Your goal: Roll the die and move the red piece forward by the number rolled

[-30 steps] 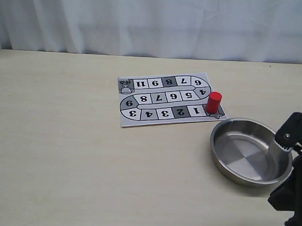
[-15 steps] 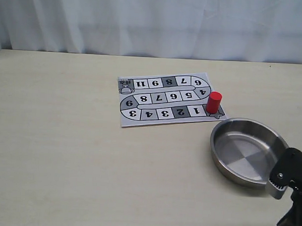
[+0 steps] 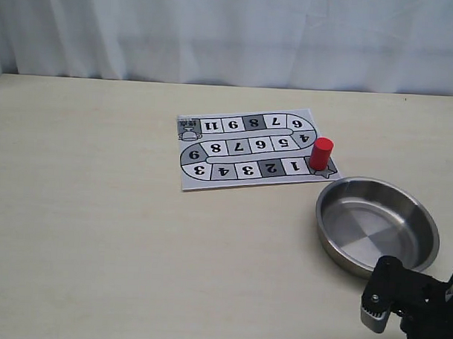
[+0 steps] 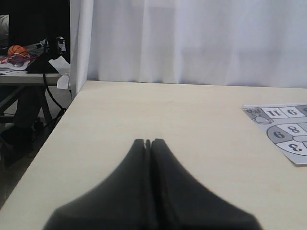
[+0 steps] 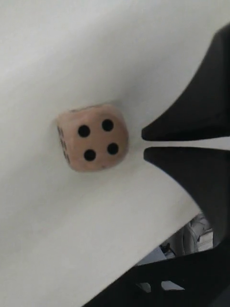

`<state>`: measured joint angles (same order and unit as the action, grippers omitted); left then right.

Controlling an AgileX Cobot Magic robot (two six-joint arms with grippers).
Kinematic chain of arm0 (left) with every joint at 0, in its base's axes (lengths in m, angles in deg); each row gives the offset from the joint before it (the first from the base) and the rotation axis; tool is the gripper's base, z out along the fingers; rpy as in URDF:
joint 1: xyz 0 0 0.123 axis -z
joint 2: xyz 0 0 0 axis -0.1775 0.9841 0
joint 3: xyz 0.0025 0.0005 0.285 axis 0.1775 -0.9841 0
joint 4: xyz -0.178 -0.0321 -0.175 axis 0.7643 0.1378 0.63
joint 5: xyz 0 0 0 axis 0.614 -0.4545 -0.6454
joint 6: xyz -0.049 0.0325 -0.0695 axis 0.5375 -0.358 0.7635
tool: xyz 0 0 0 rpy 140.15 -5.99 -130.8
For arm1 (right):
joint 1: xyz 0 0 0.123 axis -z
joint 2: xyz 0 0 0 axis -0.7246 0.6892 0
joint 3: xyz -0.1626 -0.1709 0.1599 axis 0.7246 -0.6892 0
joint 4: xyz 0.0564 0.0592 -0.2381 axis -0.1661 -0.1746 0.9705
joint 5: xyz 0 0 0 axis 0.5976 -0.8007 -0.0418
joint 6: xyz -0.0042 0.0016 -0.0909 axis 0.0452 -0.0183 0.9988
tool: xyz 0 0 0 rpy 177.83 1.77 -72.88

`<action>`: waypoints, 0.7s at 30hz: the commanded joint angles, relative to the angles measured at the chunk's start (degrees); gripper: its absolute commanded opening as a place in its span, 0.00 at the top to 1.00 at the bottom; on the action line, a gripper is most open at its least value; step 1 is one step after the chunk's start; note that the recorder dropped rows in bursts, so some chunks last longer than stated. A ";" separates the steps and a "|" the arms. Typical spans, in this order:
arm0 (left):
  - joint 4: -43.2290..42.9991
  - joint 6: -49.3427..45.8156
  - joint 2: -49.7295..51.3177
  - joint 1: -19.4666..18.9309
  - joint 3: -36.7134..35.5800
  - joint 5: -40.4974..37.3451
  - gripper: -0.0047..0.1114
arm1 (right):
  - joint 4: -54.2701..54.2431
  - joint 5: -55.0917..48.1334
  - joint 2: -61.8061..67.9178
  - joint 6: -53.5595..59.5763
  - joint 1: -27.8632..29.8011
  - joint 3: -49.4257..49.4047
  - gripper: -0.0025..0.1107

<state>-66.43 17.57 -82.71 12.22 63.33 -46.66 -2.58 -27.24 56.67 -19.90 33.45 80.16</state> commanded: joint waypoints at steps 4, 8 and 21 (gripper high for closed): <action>0.42 0.24 -0.02 0.00 -0.11 0.67 0.96 | 1.97 1.99 2.88 -3.18 -0.55 -0.62 0.94; 0.42 0.24 -0.02 0.00 -0.11 0.67 0.96 | 1.97 1.22 4.31 -3.18 -0.55 -0.86 0.94; 0.42 0.24 -0.02 0.00 -0.11 0.56 0.96 | 2.21 1.11 4.29 -3.31 -0.55 -0.86 0.94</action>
<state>-66.43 17.57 -82.71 12.22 63.33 -46.66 -0.71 -25.88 60.98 -23.14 33.09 79.54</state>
